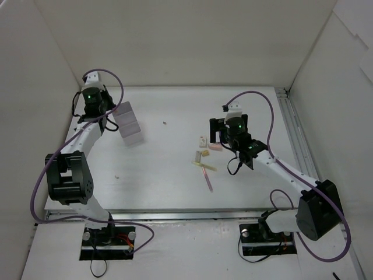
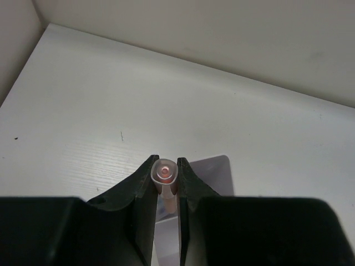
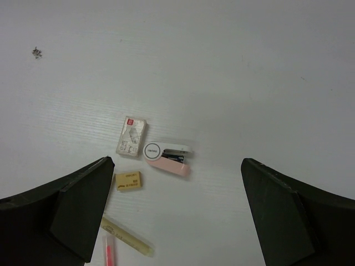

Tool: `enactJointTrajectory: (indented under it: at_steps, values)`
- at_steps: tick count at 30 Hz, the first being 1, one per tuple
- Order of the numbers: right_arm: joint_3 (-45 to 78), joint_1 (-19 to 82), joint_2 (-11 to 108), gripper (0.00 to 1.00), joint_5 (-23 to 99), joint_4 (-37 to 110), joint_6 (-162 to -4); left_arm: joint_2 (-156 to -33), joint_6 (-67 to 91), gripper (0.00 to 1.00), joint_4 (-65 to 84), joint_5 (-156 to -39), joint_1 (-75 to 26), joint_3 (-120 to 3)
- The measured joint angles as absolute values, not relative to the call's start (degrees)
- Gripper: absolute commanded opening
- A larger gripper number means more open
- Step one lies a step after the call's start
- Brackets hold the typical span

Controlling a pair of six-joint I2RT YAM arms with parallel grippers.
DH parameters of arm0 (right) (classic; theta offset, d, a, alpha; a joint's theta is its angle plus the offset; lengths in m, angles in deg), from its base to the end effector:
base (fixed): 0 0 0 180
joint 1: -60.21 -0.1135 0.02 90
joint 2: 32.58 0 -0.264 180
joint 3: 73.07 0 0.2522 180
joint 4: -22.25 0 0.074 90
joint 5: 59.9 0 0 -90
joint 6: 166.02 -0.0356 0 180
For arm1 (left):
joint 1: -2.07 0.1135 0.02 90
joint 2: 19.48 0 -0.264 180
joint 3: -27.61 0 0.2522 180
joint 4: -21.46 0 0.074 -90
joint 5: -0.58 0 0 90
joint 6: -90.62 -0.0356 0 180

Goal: Sort the stationery into containers
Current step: Place the pen in the storage box.

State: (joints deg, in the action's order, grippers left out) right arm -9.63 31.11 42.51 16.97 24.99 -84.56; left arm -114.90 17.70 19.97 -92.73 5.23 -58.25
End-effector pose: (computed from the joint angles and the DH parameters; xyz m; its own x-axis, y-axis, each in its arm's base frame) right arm 0.2699 0.1409 0.2907 -0.2565 0.0227 -0.9663 -0.2460 0.9653 0.0880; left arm 0.4006 0.0201 0.3134 -0.1834 -0.3038 -0.9349 -0.0547 0.9527 -0.2988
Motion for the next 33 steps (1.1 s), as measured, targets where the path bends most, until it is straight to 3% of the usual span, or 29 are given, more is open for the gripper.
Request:
enactJointTrajectory:
  at_steps: [25, 26, 28, 29, 33]
  values:
    - [-10.05, 31.7, 42.18, 0.98, 15.44, 25.4, -83.27, -123.53, 18.33, 0.0, 32.32, -90.59, 3.75, -56.08]
    - [-10.05, 31.74, 42.18, 0.98, 15.44, 25.43, -83.24, -123.53, 18.46, 0.02, 32.5, -90.64, 3.59, -55.78]
    - [-10.05, 31.74, 42.21, 0.98, 15.46, 25.56, -83.24, -123.55, 18.88, 0.17, 32.52, -90.66, 3.53, -55.67]
    - [-10.05, 31.74, 42.21, 0.98, 15.46, 25.58, -83.24, -123.55, 18.96, 0.33, 32.5, -90.64, 3.5, -55.67]
    - [-10.05, 31.77, 42.21, 0.98, 15.46, 25.64, -83.24, -123.55, 19.77, 0.59, 32.34, -90.68, 3.29, -55.67]
